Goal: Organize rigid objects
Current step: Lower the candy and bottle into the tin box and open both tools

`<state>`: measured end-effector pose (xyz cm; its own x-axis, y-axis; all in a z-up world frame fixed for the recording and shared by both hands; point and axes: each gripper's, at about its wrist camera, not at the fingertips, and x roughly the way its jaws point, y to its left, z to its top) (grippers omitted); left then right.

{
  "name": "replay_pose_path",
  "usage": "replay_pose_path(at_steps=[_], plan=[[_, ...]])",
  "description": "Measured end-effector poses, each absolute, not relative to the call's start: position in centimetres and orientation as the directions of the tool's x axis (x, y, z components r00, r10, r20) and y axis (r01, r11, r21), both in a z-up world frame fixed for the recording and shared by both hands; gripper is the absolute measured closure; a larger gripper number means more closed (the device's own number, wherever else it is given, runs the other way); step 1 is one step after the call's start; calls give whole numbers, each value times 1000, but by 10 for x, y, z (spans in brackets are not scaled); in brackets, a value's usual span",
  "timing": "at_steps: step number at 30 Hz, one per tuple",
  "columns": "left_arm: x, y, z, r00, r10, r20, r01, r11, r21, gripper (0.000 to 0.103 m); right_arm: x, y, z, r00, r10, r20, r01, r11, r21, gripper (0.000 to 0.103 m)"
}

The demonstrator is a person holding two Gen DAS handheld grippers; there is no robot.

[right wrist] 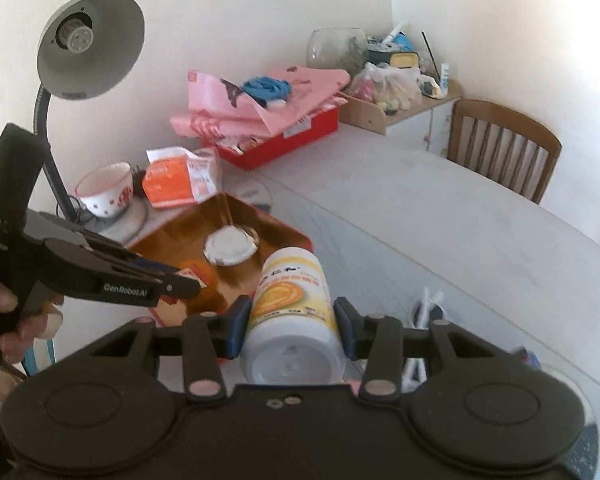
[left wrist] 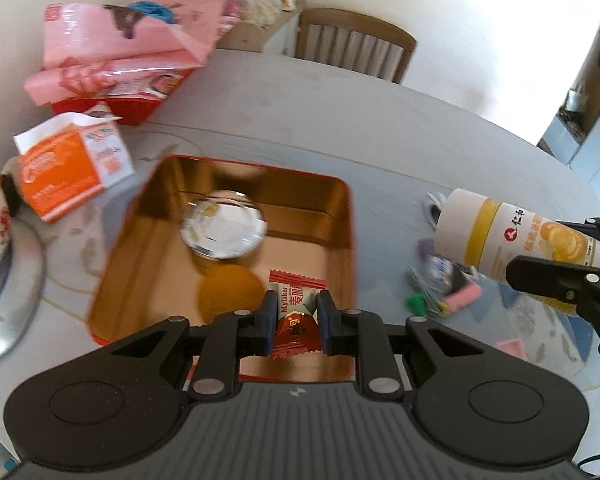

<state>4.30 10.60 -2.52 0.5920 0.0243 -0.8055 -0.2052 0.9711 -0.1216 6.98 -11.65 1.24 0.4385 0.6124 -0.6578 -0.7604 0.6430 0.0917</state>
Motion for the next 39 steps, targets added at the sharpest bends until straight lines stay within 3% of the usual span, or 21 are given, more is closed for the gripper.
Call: replay_pose_path(at_steps=[15, 27, 39], plan=[[76, 177, -37, 577, 72, -814, -220, 973, -70, 83, 90, -7, -21, 465, 520, -717, -742, 670, 5, 59], [126, 190, -51, 584, 93, -806, -159, 987, -2, 83, 94, 40, -50, 516, 416, -749, -747, 646, -156, 60], [143, 195, -69, 557, 68, -827, -134, 991, -9, 83, 92, 58, -70, 550, 344, -761, -742, 620, -255, 59]])
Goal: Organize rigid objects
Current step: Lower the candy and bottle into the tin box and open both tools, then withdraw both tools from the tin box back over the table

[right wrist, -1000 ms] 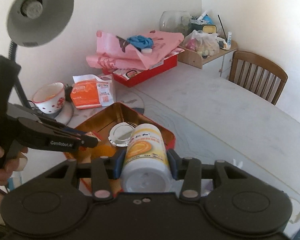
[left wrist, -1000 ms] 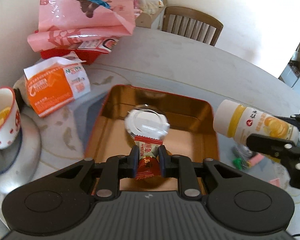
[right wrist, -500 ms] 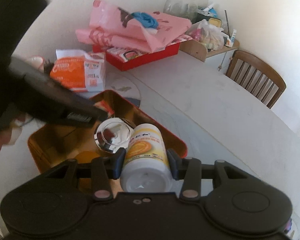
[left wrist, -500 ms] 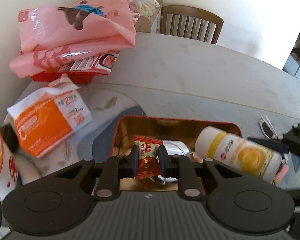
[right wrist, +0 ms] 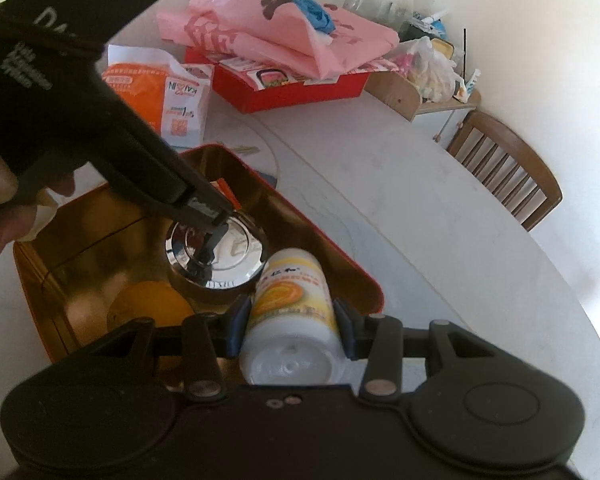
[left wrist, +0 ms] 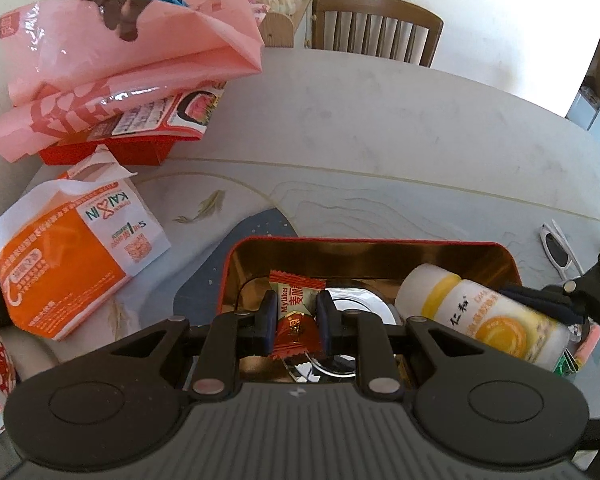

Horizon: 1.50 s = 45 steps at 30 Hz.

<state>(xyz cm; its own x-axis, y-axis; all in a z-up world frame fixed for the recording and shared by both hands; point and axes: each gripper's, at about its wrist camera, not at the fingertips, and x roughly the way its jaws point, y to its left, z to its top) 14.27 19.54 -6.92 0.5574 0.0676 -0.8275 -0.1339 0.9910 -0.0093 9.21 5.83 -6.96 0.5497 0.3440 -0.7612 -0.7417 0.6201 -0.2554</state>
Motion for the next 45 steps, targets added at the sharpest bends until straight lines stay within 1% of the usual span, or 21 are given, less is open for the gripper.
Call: replay_pose_path(at_steps=[4, 9, 10, 16, 18, 20, 24, 25, 26, 28, 34, 36, 37, 40, 42, 45], plan=[[145, 197, -71, 558, 58, -828, -124, 992, -14, 83, 90, 59, -70, 534, 348, -771, -748, 619, -239, 55], [143, 201, -71, 558, 51, -828, -127, 992, -25, 82, 87, 49, -64, 477, 387, -789, -754, 642, -141, 51], [143, 202, -71, 559, 51, -827, -126, 992, -25, 82, 87, 47, -63, 473, 393, -788, -752, 646, -129, 50], [140, 205, -72, 552, 40, -833, -135, 990, -42, 82, 85, 31, -53, 447, 452, -772, -738, 674, -32, 40], [138, 206, -72, 547, 39, -836, -138, 990, -43, 80, 86, 25, -49, 442, 466, -766, -728, 686, -3, 39], [135, 206, -72, 539, 37, -841, -141, 989, -47, 77, 88, 18, -44, 433, 484, -760, -720, 693, 31, 39], [127, 204, -69, 545, 29, -838, -143, 988, -58, 71, 87, 4, -35, 434, 512, -741, -708, 703, 72, 32], [125, 203, -68, 546, 28, -837, -143, 988, -60, 67, 87, -1, -33, 433, 521, -735, -705, 704, 84, 32], [123, 202, -66, 550, 30, -835, -147, 987, -61, 57, 86, -5, -30, 433, 527, -731, -701, 707, 94, 31], [117, 199, -60, 569, 34, -822, -151, 986, -64, 46, 84, -16, -26, 438, 539, -719, -692, 713, 113, 26], [103, 180, -39, 601, 45, -798, -151, 987, -57, 46, 81, -50, -12, 453, 561, -693, -664, 731, 158, 21], [99, 170, -32, 611, 39, -791, -141, 988, -60, 46, 79, -62, -7, 464, 564, -683, -653, 739, 167, 16], [97, 164, -29, 615, 38, -787, -139, 988, -60, 46, 78, -69, -4, 469, 568, -676, -648, 741, 173, 14], [90, 146, -19, 632, 32, -775, -122, 991, -58, 42, 76, -88, 1, 481, 573, -664, -636, 749, 186, 9], [86, 135, -15, 642, 28, -766, -110, 992, -56, 39, 75, -102, 4, 492, 571, -657, -627, 756, 188, 3], [82, 115, -8, 654, 11, -756, -88, 994, -61, 36, 74, -124, 7, 508, 570, -646, -612, 766, 194, 0]])
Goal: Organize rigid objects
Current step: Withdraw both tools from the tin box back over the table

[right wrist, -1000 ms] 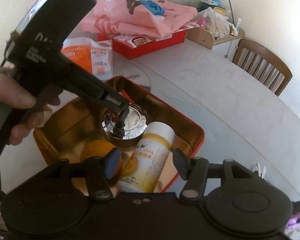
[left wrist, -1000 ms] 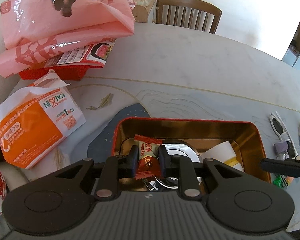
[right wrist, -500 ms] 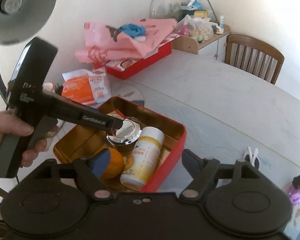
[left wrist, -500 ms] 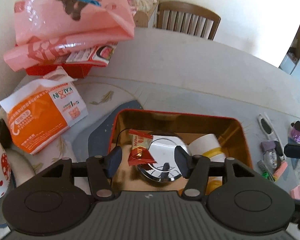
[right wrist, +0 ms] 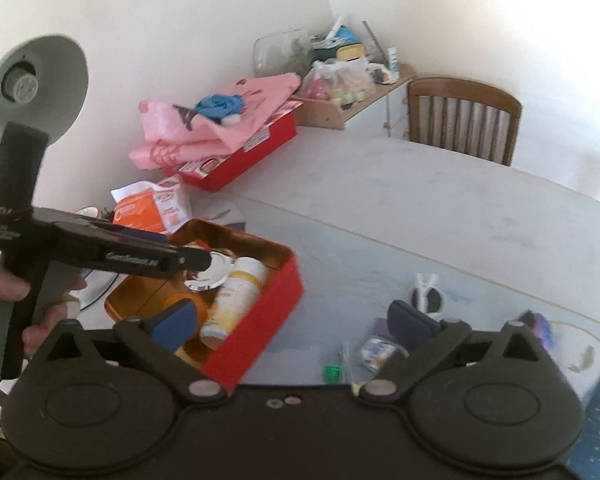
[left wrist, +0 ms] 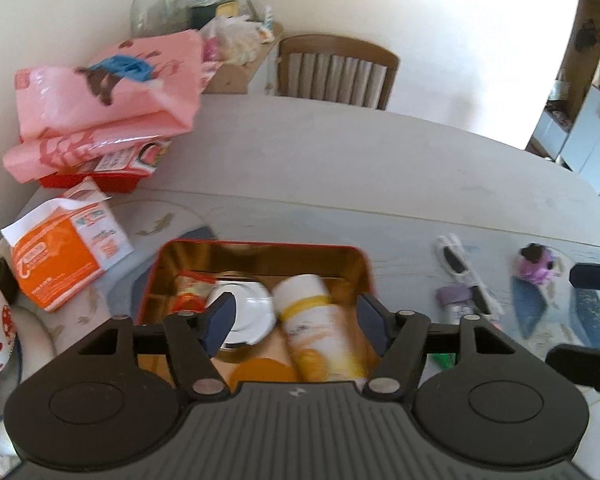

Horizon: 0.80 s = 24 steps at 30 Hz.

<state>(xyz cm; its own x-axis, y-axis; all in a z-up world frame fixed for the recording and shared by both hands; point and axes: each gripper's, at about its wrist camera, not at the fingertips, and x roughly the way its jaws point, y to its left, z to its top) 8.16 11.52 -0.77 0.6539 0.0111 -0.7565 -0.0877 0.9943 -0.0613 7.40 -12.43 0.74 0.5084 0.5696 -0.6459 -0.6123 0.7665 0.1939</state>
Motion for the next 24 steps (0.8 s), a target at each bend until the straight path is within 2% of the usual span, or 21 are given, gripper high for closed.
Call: replay_pose_path(at_steps=[3, 5, 7, 16, 24], plan=[[78, 95, -3, 664, -2, -748, -68, 996, -63, 30, 76, -148, 8, 524, 557, -644, -591, 782, 196, 0], [76, 81, -1, 671, -10, -741, -57, 996, -65, 21, 78, -165, 8, 542, 544, -640, -571, 798, 194, 0], [74, 67, 1, 685, -18, -728, -46, 997, -68, 17, 80, -185, 7, 557, 533, -637, -551, 811, 196, 0], [74, 1, -5, 686, -97, -721, 44, 995, -91, 17, 91, -266, -9, 633, 417, -653, -412, 895, 172, 0], [76, -68, -34, 600, -182, -779, 182, 979, -89, 17, 108, -298, -28, 636, 357, -684, -367, 920, 139, 0]])
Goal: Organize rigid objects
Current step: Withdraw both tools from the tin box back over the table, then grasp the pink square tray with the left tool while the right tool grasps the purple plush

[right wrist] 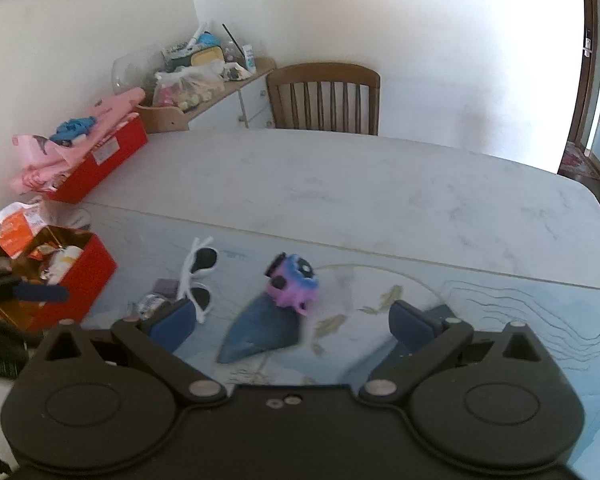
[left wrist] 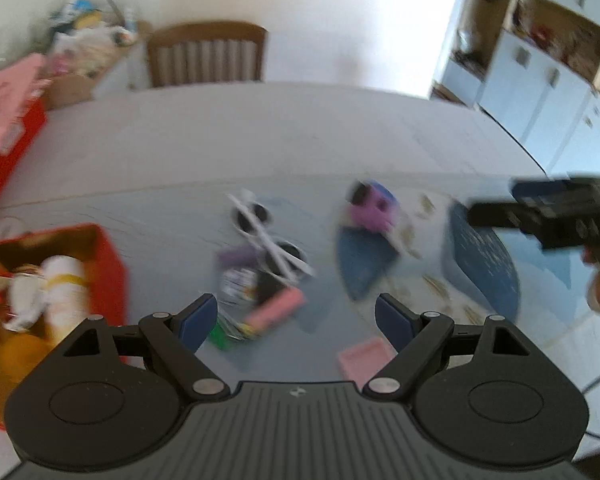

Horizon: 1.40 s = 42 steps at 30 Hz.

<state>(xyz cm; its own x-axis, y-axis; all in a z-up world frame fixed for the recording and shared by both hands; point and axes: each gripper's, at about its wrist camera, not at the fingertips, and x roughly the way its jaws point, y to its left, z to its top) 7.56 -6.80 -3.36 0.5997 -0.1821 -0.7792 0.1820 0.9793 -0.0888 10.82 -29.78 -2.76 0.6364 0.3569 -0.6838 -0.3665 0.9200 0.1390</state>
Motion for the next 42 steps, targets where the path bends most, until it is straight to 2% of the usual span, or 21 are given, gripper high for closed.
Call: replay_pose_path(at_steps=[12, 23, 30, 33, 36, 40, 42], plan=[[75, -115, -76, 475, -207, -856, 269, 960, -83, 17, 140, -297, -50, 583, 375, -721, -413, 901, 135, 0], [82, -125, -98, 447, -164, -879, 226, 972, -66, 17, 170, -273, -67, 555, 376, -742, -451, 886, 111, 2], [84, -128, -106, 443, -142, -885, 193, 979, -60, 18, 198, -266, -81, 521, 368, -770, -396, 903, 163, 9], [82, -129, -106, 455, -134, -880, 186, 981, -53, 23, 205, -266, -89, 503, 367, -783, -374, 909, 186, 15], [82, -130, -104, 466, -117, -877, 179, 983, -36, 32, 208, -266, -95, 491, 371, -788, -367, 909, 200, 15], [82, -130, -102, 473, -108, -874, 175, 984, -27, 49, 212, -265, -100, 472, 375, -798, -356, 909, 217, 19], [82, -130, -102, 475, -102, -874, 178, 984, -18, 57, 213, -265, -101, 464, 377, -802, -358, 908, 219, 26]])
